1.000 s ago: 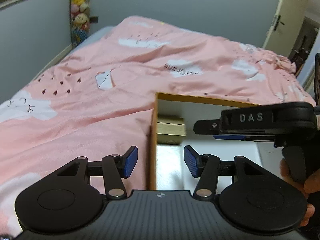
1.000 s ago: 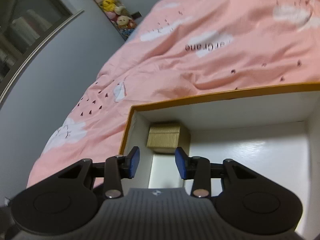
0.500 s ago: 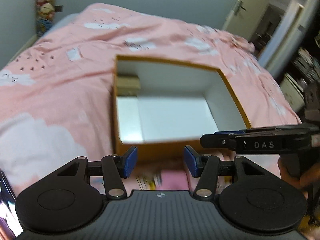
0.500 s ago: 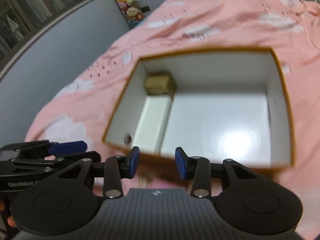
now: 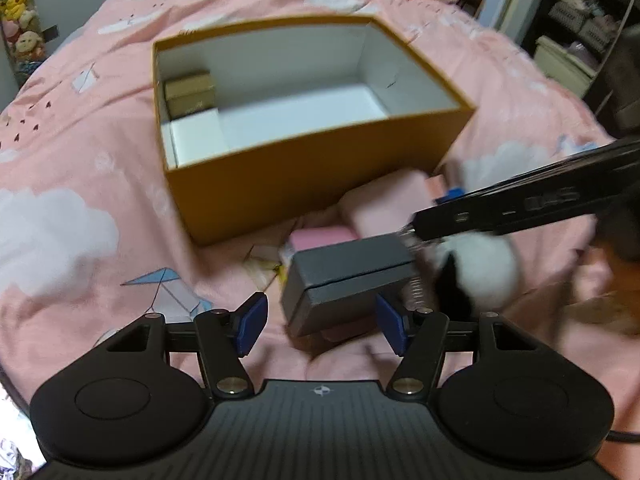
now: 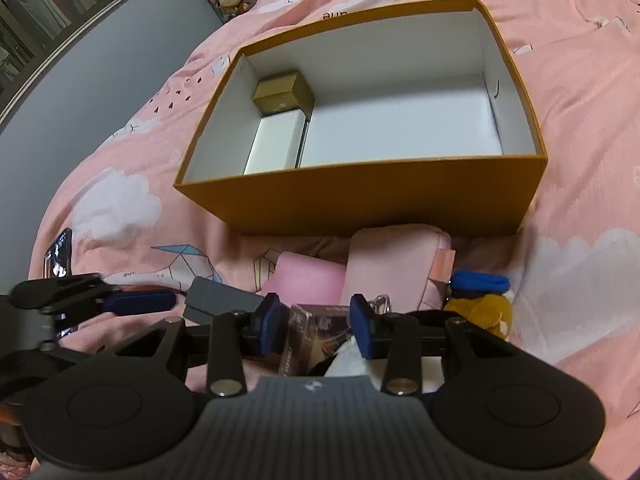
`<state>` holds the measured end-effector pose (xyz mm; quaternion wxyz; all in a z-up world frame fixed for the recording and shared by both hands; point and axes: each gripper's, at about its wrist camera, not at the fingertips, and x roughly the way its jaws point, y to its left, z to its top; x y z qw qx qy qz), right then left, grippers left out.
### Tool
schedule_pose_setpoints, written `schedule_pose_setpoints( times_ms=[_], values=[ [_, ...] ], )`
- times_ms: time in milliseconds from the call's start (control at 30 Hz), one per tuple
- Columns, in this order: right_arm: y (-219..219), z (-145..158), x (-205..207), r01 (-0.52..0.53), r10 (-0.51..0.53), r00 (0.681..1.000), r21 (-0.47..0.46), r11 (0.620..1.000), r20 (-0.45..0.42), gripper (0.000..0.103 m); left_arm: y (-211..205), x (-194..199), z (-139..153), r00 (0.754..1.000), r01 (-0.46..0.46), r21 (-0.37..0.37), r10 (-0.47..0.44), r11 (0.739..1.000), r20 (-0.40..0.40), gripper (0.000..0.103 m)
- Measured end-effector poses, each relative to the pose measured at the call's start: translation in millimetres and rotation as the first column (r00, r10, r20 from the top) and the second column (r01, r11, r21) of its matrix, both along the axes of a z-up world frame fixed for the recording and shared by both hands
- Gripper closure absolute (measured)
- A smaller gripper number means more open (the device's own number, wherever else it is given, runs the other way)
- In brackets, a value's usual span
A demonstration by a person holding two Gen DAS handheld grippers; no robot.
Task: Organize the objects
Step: 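Withdraw both grippers from the orange box toward the pile, then grasp the dark grey box with the left gripper while the right grasps the PHOTO CARD box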
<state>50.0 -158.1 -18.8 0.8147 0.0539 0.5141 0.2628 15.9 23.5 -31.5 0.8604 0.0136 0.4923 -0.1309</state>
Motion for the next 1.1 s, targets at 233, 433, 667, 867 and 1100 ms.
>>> schedule_pose_setpoints(
  times_ms=[233, 433, 667, 867, 1100],
  values=[
    [6, -7, 2, -0.020, 0.019, 0.999, -0.029, 0.999, -0.027, 0.061, 5, 14, -12, 0.999, 0.046, -0.047, -0.045, 0.998, 0.022, 0.030],
    [11, -18, 9, -0.018, 0.016, 0.999, -0.051, 0.999, -0.046, 0.061, 0, 27, -21, 1.000, 0.028, -0.052, -0.027, 0.998, 0.009, 0.030],
    [-3, -15, 16, 0.063, -0.064, 0.997, -0.018, 0.998, -0.050, 0.061, -1, 41, -25, 0.999, -0.042, -0.094, 0.040, 0.995, -0.025, 0.022],
    [-14, -10, 28, 0.129, -0.129, 0.991, -0.027, 0.991, -0.023, 0.066, -10, 63, -27, 0.991, -0.112, -0.083, 0.105, 0.990, -0.079, 0.017],
    [-23, -13, 38, 0.159, -0.159, 0.987, -0.012, 0.987, -0.032, 0.066, -28, 90, -33, 0.980, -0.139, 0.004, 0.138, 0.990, -0.143, 0.014]
  ],
)
